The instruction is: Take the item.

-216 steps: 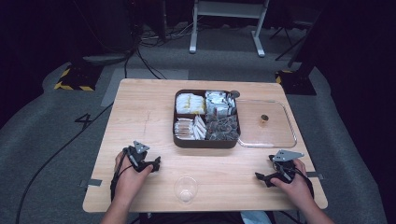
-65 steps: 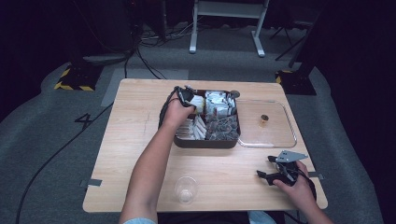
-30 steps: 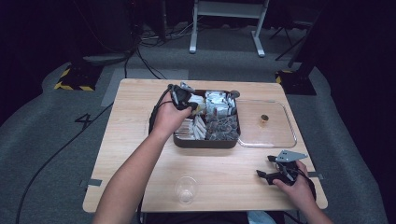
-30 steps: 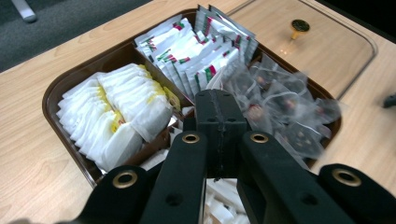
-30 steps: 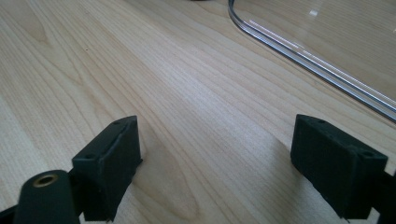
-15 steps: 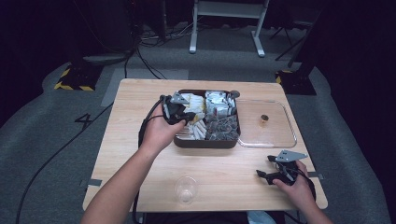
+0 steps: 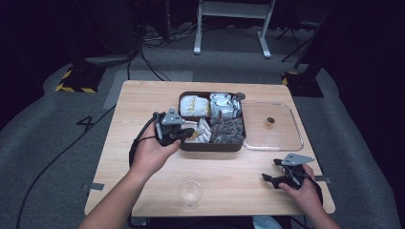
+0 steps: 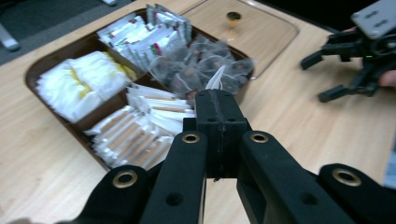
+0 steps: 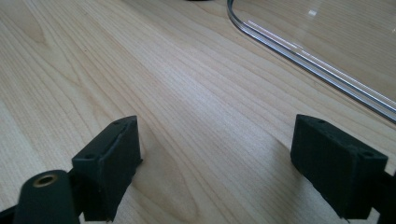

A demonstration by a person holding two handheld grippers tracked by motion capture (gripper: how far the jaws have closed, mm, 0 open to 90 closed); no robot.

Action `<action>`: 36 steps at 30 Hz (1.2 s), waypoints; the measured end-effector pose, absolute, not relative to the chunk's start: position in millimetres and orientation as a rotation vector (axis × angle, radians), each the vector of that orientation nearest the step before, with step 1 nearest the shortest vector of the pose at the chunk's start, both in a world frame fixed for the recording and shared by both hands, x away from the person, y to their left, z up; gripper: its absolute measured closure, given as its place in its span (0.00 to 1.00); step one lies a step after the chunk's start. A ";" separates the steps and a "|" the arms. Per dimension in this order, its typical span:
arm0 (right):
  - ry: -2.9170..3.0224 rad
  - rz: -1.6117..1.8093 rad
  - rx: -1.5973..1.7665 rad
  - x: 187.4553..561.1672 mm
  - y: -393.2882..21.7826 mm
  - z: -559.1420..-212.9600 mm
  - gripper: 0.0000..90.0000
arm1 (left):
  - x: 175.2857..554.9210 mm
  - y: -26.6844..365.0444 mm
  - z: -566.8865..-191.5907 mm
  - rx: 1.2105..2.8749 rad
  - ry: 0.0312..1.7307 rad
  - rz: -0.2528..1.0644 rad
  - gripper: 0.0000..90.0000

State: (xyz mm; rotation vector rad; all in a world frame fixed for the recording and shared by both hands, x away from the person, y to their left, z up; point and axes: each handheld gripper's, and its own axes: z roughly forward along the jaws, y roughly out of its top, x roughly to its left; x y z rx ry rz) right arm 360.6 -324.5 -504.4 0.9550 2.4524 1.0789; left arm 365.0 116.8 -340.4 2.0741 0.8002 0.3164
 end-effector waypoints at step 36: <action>2.452 1.079 0.955 360.6 -324.5 -504.4 0.18 | 260.0 111.9 -364.6 2.041 0.658 0.305 1.00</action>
